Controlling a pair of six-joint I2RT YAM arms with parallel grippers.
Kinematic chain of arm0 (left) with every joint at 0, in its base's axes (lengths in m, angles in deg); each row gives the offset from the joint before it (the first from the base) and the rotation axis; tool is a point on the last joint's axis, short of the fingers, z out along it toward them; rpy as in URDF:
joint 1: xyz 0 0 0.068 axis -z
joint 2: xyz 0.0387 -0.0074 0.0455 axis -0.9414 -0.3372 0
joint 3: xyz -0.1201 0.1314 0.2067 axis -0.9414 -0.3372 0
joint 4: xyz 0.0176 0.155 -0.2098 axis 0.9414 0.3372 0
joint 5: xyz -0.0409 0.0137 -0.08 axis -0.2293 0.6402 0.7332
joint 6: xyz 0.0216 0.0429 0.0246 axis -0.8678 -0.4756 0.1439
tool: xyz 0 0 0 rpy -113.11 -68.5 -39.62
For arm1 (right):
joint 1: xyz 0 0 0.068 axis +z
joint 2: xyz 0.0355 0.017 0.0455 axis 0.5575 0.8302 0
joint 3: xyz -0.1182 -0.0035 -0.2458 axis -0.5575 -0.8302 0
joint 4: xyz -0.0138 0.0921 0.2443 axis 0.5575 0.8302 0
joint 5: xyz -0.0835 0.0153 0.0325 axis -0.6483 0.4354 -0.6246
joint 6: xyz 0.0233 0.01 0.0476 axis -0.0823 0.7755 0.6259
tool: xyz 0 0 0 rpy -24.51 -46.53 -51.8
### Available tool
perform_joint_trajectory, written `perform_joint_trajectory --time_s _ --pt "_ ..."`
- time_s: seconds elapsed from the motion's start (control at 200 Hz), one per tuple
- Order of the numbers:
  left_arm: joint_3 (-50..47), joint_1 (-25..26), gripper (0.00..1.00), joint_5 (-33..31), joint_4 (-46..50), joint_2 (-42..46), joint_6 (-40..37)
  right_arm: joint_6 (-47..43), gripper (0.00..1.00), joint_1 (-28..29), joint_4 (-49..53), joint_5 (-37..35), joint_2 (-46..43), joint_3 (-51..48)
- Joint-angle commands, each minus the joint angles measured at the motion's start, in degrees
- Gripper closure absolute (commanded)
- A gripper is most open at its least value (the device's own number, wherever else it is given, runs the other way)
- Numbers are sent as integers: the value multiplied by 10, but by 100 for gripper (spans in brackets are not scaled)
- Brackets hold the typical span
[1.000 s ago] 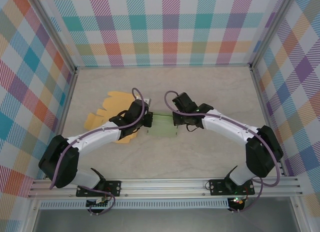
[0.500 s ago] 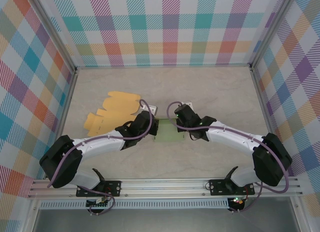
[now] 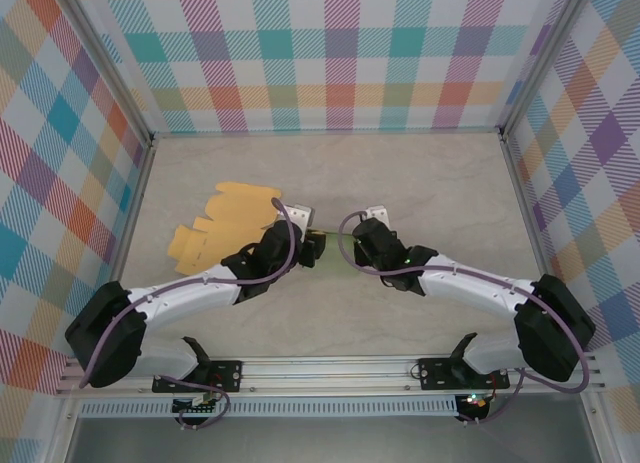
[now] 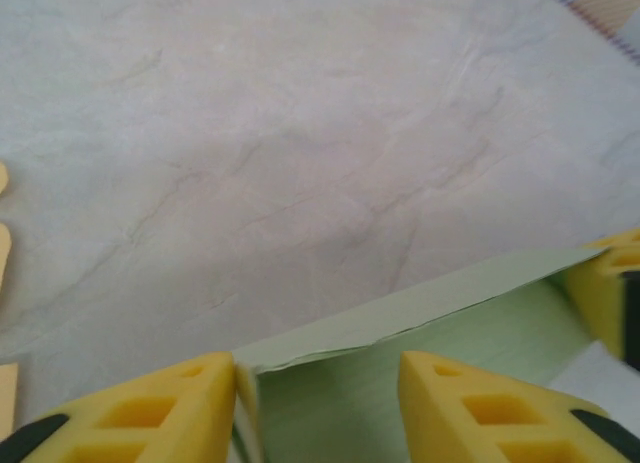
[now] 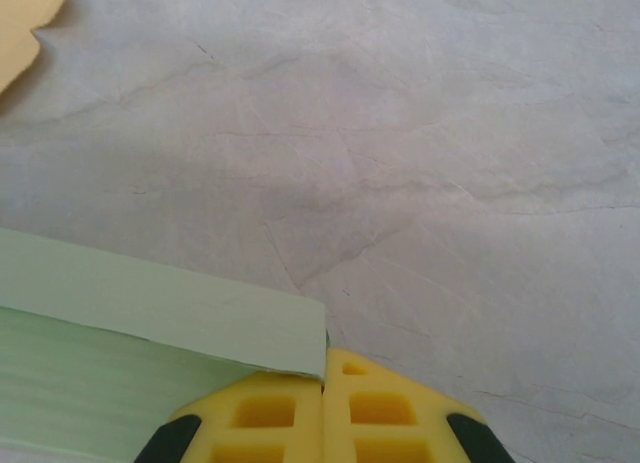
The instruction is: Fold the paper box
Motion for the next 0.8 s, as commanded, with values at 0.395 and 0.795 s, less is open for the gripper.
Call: perform_joint_trajectory --time_s 0.395,0.795 --pt "8 12 37 -69 25 13 84 -12 100 19 -80 -26 -14 -40" --pt "-38 13 53 -88 8 6 246 -22 98 38 -103 -57 -15 -58"
